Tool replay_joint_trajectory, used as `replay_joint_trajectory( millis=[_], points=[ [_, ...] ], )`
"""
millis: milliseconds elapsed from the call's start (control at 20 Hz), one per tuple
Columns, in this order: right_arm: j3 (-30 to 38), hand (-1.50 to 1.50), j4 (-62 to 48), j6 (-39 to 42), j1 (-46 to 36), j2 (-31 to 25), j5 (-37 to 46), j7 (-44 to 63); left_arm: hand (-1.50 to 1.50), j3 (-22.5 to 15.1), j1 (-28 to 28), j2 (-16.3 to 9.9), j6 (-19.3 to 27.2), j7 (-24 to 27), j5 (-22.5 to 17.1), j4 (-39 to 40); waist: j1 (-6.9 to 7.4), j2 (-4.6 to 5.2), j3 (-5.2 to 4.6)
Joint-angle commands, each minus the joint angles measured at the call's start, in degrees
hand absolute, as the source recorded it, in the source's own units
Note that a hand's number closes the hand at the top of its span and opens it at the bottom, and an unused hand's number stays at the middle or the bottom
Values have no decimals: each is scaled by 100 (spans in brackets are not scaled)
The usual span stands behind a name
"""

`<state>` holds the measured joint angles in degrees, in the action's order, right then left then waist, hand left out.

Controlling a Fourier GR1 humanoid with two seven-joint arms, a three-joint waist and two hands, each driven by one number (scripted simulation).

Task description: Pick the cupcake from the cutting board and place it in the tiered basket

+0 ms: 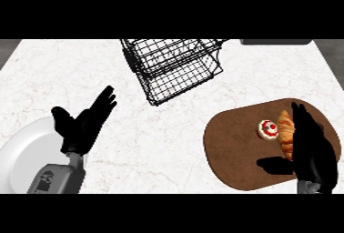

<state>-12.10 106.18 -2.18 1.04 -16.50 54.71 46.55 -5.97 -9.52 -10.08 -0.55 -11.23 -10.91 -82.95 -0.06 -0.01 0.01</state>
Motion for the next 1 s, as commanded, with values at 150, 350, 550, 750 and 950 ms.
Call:
replay_joint_trajectory(
  millis=[150, 350, 550, 750, 950],
  points=[
    [279, -150, -584, 36, -533, 456, 149, -86, 0, 75, -185, 160, 15, -544, 136, -305, 11, -1, -1],
    [454, -150, -839, -233, -172, 526, 234, -650, 0, 272, -47, 167, -248, -345, 197, -331, 0, -2, -1],
    [876, -150, -1383, -273, -435, 391, 0, -1138, 0, 322, -222, 265, -140, -439, 329, -207, 1, -1, 0],
    [598, -150, -1834, -194, -874, 685, 152, -1058, 0, 290, -134, 357, -235, -112, 368, 11, 15, 1, -1],
    [536, 150, -1528, -303, -549, 603, -132, -1780, 0, 316, -133, 339, -225, -517, 262, -373, 13, -4, 0]
  ],
)
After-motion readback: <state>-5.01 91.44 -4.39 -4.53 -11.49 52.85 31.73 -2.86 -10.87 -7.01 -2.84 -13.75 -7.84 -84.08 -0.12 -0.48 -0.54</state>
